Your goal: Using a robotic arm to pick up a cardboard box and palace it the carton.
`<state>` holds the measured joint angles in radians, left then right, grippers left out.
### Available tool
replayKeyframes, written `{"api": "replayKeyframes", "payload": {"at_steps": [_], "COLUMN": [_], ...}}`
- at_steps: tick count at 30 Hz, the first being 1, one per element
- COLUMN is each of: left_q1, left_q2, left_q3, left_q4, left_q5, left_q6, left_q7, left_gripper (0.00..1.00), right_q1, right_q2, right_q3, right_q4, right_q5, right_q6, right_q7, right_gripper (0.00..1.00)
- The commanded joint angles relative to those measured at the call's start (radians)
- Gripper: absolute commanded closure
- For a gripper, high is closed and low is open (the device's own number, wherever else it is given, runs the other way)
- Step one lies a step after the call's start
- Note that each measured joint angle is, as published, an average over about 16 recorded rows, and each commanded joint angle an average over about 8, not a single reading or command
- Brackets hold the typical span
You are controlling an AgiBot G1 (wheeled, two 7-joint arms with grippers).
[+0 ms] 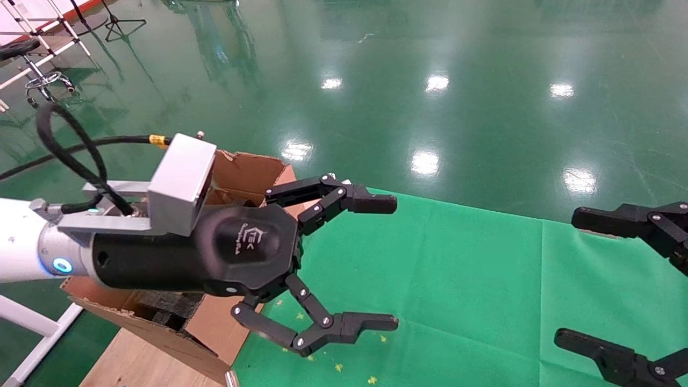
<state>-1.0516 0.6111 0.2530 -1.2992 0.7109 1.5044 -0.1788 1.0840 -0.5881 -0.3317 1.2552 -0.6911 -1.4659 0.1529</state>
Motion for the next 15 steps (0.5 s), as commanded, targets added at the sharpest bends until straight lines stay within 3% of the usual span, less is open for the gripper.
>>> {"api": "replayKeyframes", "payload": {"at_steps": [1, 15], "left_q1": [-0.004, -0.017], "left_q2": [0.000, 0.000], "left_q3": [0.005, 0.020], "left_q4": [0.003, 0.012], "left_q5": [0.003, 0.015], "left_q6": [-0.002, -0.007], "left_q7": [-0.002, -0.007], "left_gripper": [0.00, 0.00], "right_q1": [0.000, 0.000], "right_q2": [0.000, 0.000], "right_q3": [0.000, 0.000], "right_q4": [0.000, 0.000], "right_q5": [0.000, 0.000], "right_q6": [0.000, 0.000], "right_q7": [0.000, 0.000], "right_gripper": [0.00, 0.00]}}
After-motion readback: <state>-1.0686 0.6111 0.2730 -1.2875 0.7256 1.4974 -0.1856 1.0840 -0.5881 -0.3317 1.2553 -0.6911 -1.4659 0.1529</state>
